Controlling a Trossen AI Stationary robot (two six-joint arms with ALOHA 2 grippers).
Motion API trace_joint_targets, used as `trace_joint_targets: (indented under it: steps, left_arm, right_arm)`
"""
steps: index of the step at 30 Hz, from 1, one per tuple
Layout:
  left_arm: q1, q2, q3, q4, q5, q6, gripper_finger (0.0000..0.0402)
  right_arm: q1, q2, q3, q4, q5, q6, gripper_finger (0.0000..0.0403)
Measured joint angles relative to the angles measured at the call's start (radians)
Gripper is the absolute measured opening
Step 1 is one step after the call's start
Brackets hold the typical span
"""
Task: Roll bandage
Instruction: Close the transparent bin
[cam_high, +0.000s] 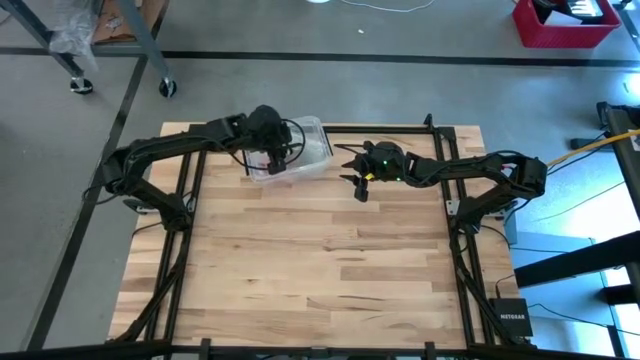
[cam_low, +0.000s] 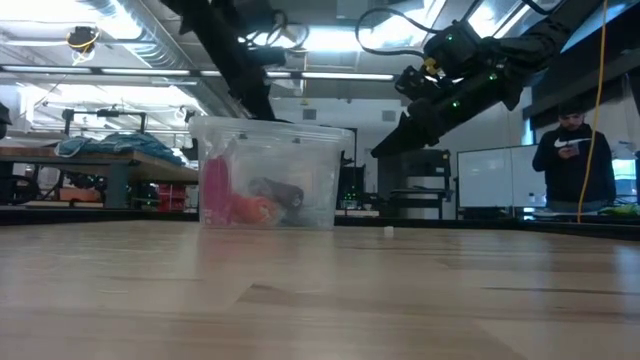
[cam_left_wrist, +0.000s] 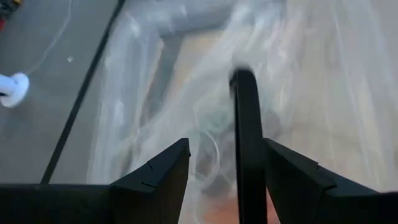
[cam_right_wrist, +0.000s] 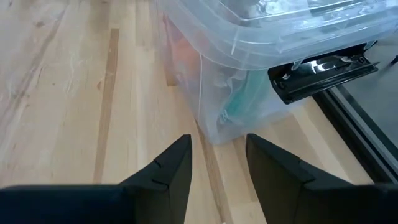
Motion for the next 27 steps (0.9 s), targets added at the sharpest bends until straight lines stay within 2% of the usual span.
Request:
trace_joint_targets:
  steps: [6,9,14,15,21,27]
  left_arm:
    - [0.004,0.002,-0.010,0.017,0.003,0.018,0.0172]
    - [0.004,0.002,-0.010,0.022,0.003,0.024,0.0129]
    - [0.004,0.002,-0.010,0.017,0.003,0.035,0.0029]
    - [0.004,0.000,-0.010,0.016,0.003,0.042,0.0020]
    - [-0.011,-0.003,0.028,-0.019,-0.041,0.042,0.0035]
    - [0.000,-0.004,0.050,-0.031,-0.060,0.073,0.0021]
  right_arm:
    - [0.000,0.000,0.000,-0.004,0.000,0.000,0.0154]
    - [0.000,0.000,0.000,-0.004,0.000,0.000,0.0154]
    - [0.000,0.000,0.000,-0.006,0.000,0.000,0.0154]
    - [0.000,0.000,0.000,-0.006,0.000,0.000,0.0154]
    - [0.000,0.000,0.000,-0.009,0.000,0.000,0.0154]
    - [0.000,0.000,0.000,-0.008,0.000,0.000,0.0154]
